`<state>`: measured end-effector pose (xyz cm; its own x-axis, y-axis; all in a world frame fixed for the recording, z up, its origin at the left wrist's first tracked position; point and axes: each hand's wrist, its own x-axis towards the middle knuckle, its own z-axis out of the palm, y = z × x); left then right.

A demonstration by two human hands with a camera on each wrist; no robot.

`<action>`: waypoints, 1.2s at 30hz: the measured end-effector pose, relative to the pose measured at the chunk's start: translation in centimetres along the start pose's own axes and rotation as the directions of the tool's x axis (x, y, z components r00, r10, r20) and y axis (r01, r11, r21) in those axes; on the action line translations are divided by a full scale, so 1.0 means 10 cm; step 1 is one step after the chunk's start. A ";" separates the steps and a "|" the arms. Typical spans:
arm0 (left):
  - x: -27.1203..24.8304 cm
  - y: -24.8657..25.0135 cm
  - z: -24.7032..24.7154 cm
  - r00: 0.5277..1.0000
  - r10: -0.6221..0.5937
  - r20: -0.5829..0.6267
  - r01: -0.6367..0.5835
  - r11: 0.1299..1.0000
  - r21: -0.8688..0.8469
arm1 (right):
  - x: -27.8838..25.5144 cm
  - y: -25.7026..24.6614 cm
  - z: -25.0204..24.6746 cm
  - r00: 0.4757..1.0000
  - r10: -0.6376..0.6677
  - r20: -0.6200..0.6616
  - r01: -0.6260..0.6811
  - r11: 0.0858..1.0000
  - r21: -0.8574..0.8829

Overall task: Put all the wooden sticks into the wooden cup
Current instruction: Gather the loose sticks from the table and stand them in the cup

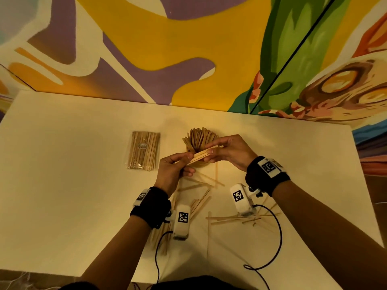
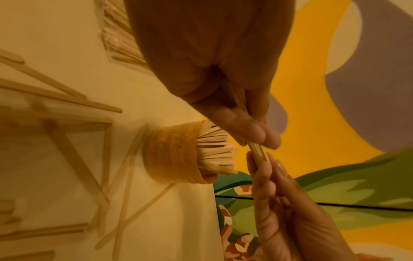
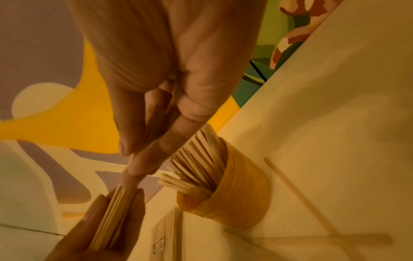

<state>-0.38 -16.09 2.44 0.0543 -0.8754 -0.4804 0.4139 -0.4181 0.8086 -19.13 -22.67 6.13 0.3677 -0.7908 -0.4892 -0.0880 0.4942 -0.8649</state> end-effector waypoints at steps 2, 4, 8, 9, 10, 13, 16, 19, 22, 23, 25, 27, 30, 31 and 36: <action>0.09 -0.01 0.00 0.999 -0.022 0.026 0.022 1.000 0.000 | 0.09 -0.01 -0.05 1.000 0.005 -0.007 -0.005 1.000 -0.024; 0.14 -0.03 0.02 0.999 -0.023 0.047 0.021 0.999 0.039 | 0.16 -0.02 -0.10 1.000 0.016 -0.010 -0.017 0.999 -0.051; 0.22 -0.05 0.01 0.999 -0.013 0.042 0.010 0.997 0.081 | 0.27 -0.07 -0.24 0.999 0.031 -0.045 -0.036 0.992 -0.117; 0.23 -0.06 0.00 0.999 -0.008 0.037 0.005 0.996 0.086 | 0.27 -0.09 -0.28 0.998 0.027 -0.057 -0.034 0.991 -0.131; 0.24 -0.08 -0.02 0.999 -0.004 0.033 0.001 0.996 0.094 | 0.28 -0.11 -0.31 0.997 0.023 -0.068 -0.032 0.989 -0.143; 0.26 -0.11 -0.09 0.999 -0.002 0.034 -0.001 0.994 0.105 | 0.28 -0.17 -0.42 0.995 0.001 -0.095 -0.019 0.982 -0.188; 0.27 -0.13 -0.15 1.000 0.007 0.030 -0.010 0.995 0.103 | 0.25 -0.26 -0.51 0.993 -0.021 -0.119 -0.010 0.967 -0.255; 0.28 -0.15 -0.20 0.999 0.053 0.007 -0.053 0.980 0.191 | 0.25 -0.37 -0.58 0.990 -0.045 -0.131 -0.009 0.921 -0.390; 0.29 -0.18 -0.21 0.991 0.131 0.041 -0.136 0.914 0.382 | 0.27 -0.49 -0.62 0.990 -0.090 -0.108 0.013 0.825 -0.566; 0.29 -0.19 -0.21 0.984 0.168 0.064 -0.179 0.877 0.447 | 0.28 -0.53 -0.61 0.990 -0.108 -0.090 0.028 0.777 -0.629; 0.31 -0.22 -0.21 0.961 0.251 0.120 -0.275 0.789 0.550 | 0.31 -0.58 -0.55 0.990 -0.138 -0.029 0.070 0.664 -0.745; 0.34 -0.25 -0.20 0.937 0.299 0.179 -0.344 0.707 0.618 | 0.35 -0.61 -0.46 0.989 -0.138 0.047 0.117 0.555 -0.823; 0.37 -0.27 -0.20 0.927 0.314 0.205 -0.365 0.630 0.685 | 0.43 -0.61 -0.28 0.978 -0.097 0.185 0.207 0.344 -0.916; 0.39 -0.28 -0.21 0.926 0.316 0.205 -0.364 0.614 0.700 | 0.46 -0.59 -0.23 0.972 -0.072 0.225 0.236 0.255 -0.938; 0.44 -0.30 -0.21 0.926 0.327 0.186 -0.351 0.568 0.745 | 0.60 -0.39 -0.04 0.947 0.108 0.304 0.303 0.021 -0.953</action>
<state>0.56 -18.15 -2.82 0.0164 -0.9930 -0.1168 -0.4608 -0.1112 0.8805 -16.96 -29.55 6.53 0.6198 -0.5856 -0.5225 -0.7723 -0.5735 -0.2733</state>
